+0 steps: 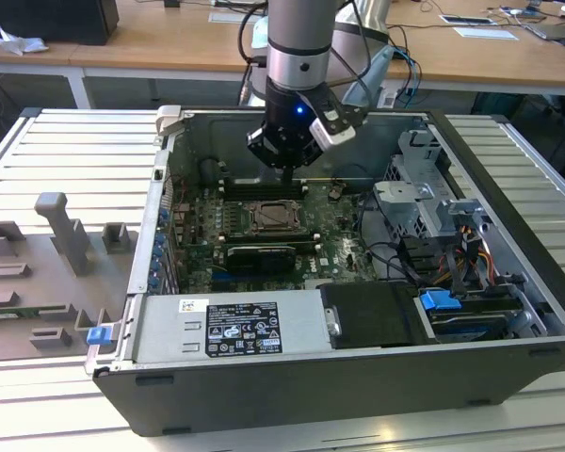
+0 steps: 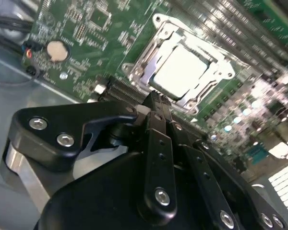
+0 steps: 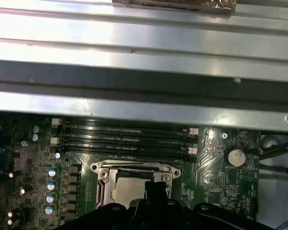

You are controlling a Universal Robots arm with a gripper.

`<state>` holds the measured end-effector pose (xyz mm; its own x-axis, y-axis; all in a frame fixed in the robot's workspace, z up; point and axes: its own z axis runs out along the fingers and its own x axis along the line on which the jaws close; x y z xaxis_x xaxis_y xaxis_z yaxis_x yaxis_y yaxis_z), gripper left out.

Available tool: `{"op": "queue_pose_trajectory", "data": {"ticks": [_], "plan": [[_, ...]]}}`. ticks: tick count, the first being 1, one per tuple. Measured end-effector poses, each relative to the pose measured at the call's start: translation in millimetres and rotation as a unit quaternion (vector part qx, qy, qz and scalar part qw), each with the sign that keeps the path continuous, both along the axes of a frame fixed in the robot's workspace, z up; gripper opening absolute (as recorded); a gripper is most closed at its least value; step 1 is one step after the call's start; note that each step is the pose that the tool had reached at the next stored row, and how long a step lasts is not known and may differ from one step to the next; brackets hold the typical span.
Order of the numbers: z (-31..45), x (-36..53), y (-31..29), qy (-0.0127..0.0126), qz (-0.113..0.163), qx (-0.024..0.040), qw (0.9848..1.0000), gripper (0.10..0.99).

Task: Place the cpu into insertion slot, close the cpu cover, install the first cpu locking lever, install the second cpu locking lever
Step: 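Install the second cpu locking lever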

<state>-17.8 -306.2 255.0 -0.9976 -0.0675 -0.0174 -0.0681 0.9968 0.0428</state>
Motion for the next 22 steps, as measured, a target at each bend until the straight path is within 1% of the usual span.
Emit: {"op": "queue_pose_trajectory", "data": {"ticks": [1, 3, 5, 7, 9, 10, 11, 12, 13, 17, 20, 22], "plan": [[0.0, 0.0, -4.4, 0.0, 0.0, 0.0, 1.0, 0.106], [-0.1, -0.1, -16.1, 0.0, 0.0, 0.0, 1.0, 0.106], [-0.5, 0.0, -22.4, 0.0001, 0.0, 0.0, 1.0, 0.106], [-1.2, 0.0, -24.2, 0.0014, 0.0, 0.0, 1.0, 0.106], [-1.7, 0.0, -26.0, 0.004, 0.0, 0.0002, 1.0, 0.106], [-2.0, 0.0, -27.7, 0.0074, 0.0, 0.0011, 1.0, 0.106], [-2.1, 0.0, -29.0, 0.0093, 0.0, 0.0019, 1.0, 0.106], [-2.4, 0.0, -30.1, 0.0107, 0.0, 0.0028, 0.9999, 0.106], [-3.3, 0.0, -32.5, 0.0115, 0.0, 0.005, 0.9999, 0.106], [-6.5, -0.1, -41.8, 0.0117, 0.0, 0.0062, 0.9999, 0.106], [-11.0, -0.1, -45.2, 0.0137, 0.0, 0.0064, 0.9999, 0.106], [-13.3, -0.1, -49.3, 0.014, 0.0, 0.0079, 0.9999, 0.106]]}}
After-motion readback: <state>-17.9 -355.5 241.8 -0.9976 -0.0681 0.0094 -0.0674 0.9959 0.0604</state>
